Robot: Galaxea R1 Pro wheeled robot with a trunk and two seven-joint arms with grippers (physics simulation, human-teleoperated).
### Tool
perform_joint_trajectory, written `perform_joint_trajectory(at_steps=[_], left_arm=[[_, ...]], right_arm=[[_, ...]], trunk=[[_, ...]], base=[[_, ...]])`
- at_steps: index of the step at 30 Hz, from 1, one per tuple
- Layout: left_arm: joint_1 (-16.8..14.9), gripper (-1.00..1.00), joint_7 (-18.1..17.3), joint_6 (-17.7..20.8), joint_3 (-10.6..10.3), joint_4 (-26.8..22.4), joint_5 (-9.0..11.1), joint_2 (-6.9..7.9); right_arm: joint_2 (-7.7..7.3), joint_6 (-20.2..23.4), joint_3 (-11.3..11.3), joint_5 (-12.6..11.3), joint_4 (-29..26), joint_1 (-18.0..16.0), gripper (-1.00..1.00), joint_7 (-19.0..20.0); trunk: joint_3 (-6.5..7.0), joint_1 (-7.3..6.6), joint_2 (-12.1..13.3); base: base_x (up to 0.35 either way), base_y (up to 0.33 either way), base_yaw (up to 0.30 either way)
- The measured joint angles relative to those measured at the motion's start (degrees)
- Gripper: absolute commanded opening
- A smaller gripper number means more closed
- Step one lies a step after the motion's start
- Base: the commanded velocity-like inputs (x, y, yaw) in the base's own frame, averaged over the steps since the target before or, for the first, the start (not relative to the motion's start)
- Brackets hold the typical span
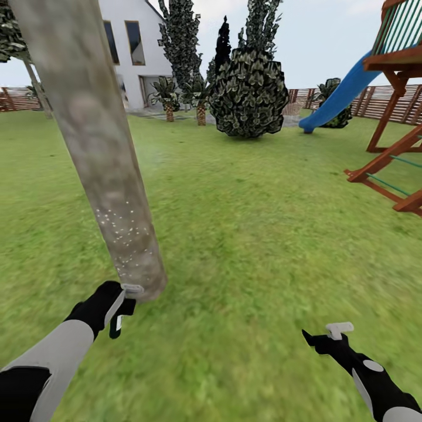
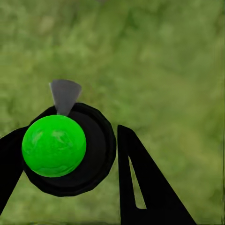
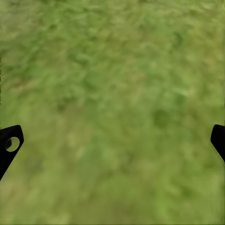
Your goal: In the garden, pick up the pesticide atomizer on the floor and spray pesticide onto both trees until each tree trunk is fully covered.
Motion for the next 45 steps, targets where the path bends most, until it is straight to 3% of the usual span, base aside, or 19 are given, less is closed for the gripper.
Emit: perform_joint_trajectory(at_steps=[2,5,8,22,34,45], left_arm=[[0.0,-1.00,-0.1,0.1,0.1,0.0,0.6,0.01],[0.0,-1.00,0.2,0.0,1.0,0.1,5.2,0.23],[0.0,-1.00,0.5,0.0,1.4,0.1,6.1,0.34],[0.1,-1.00,0.6,-0.2,1.4,0.2,5.9,0.21],[0.1,-1.00,0.6,-0.2,1.4,0.2,5.9,0.09],[0.1,-1.00,0.7,-0.2,1.3,0.2,5.8,-0.07]], right_arm=[[0.01,0.0,0.0,0.0,0.0,0.0,1.00,0.0],[-0.06,0.0,0.0,0.0,-0.1,0.0,1.00,0.0],[0.11,0.0,0.1,0.0,0.0,0.0,1.00,0.0],[0.13,-0.1,0.0,0.0,0.0,0.0,1.00,-0.1],[0.10,0.0,0.0,0.0,0.1,0.0,1.00,-0.1],[0.17,0.0,0.1,0.0,0.1,0.0,1.00,0.0]], trunk=[[0.00,0.00,0.0],[0.00,0.00,0.0],[0.00,0.00,0.0],[0.00,0.00,0.0],[0.00,0.00,0.0],[0.00,0.00,0.0]], base=[[-0.015,-0.284,0.276],[-0.061,-0.275,0.277],[-0.007,-0.278,0.186],[0.155,-0.268,0.012],[0.244,-0.234,0.255],[0.138,-0.284,0.016]])
